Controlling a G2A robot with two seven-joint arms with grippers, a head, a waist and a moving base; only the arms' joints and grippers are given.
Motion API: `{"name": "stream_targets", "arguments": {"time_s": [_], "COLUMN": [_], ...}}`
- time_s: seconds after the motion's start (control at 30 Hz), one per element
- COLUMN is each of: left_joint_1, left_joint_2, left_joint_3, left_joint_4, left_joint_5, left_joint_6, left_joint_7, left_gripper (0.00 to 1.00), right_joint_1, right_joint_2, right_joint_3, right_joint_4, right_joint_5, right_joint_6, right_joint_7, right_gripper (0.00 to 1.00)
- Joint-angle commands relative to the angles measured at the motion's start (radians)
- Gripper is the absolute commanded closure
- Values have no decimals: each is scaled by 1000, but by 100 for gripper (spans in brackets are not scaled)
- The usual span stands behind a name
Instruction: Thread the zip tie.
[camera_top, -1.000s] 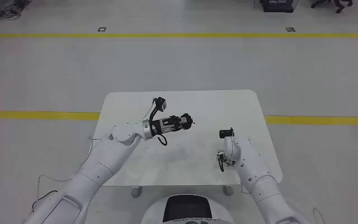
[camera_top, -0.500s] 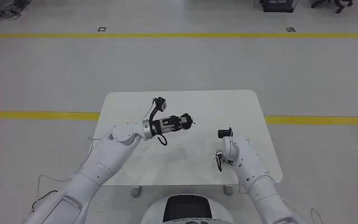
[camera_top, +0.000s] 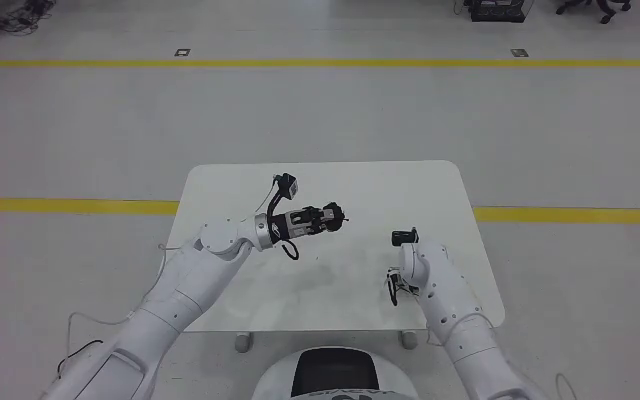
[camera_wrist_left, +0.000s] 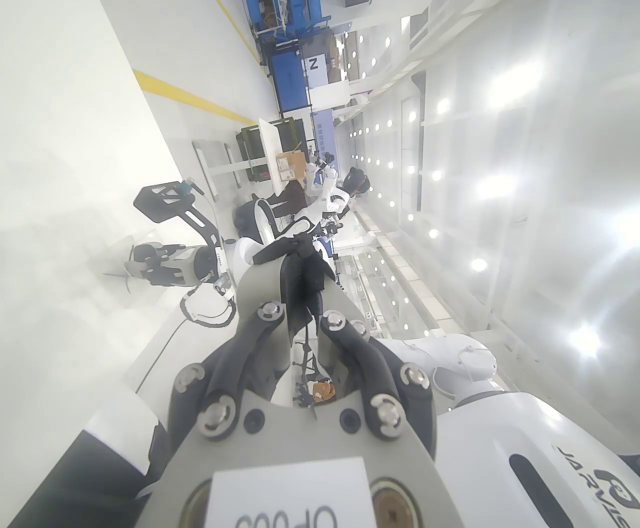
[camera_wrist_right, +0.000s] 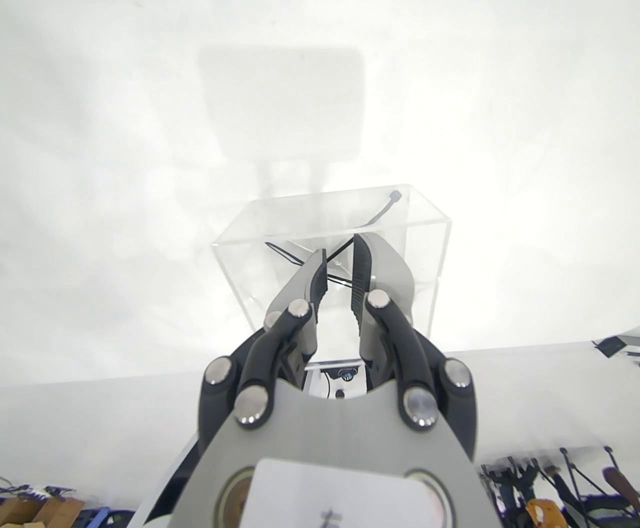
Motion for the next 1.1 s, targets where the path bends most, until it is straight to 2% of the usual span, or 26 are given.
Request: {"name": "stream_targets", "arguments": {"time_s": [0.0, 0.3, 0.4, 0.5, 0.73, 0.87, 1.07], "left_joint_1": [0, 0, 0, 0, 0, 0, 0], "left_joint_2": [0, 0, 0, 0, 0, 0, 0], "left_joint_3": [0, 0, 0, 0, 0, 0, 0], "left_joint_4": [0, 0, 0, 0, 0, 0, 0], "left_joint_5": [0, 0, 0, 0, 0, 0, 0], "left_joint_6": [0, 0, 0, 0, 0, 0, 0], "left_joint_7": [0, 0, 0, 0, 0, 0, 0], "left_gripper": [100, 100, 100, 100, 100, 100, 100], "right_joint_1": [3, 20, 23, 26, 25, 12, -40], "right_joint_2": [-1, -7, -8, -9, -9, -7, 2], "right_joint_3": [0, 0, 1, 3, 9, 12, 35], "right_joint_4": [7, 38, 44, 50, 51, 22, -77], "right_joint_5": [0, 10, 8, 9, 13, 15, 13], "right_joint_6": [0, 0, 0, 0, 0, -3, -19], "right_joint_7": [-1, -7, -6, -7, -12, -11, -8], "right_gripper": [84, 82, 87, 100, 100, 100, 100]}}
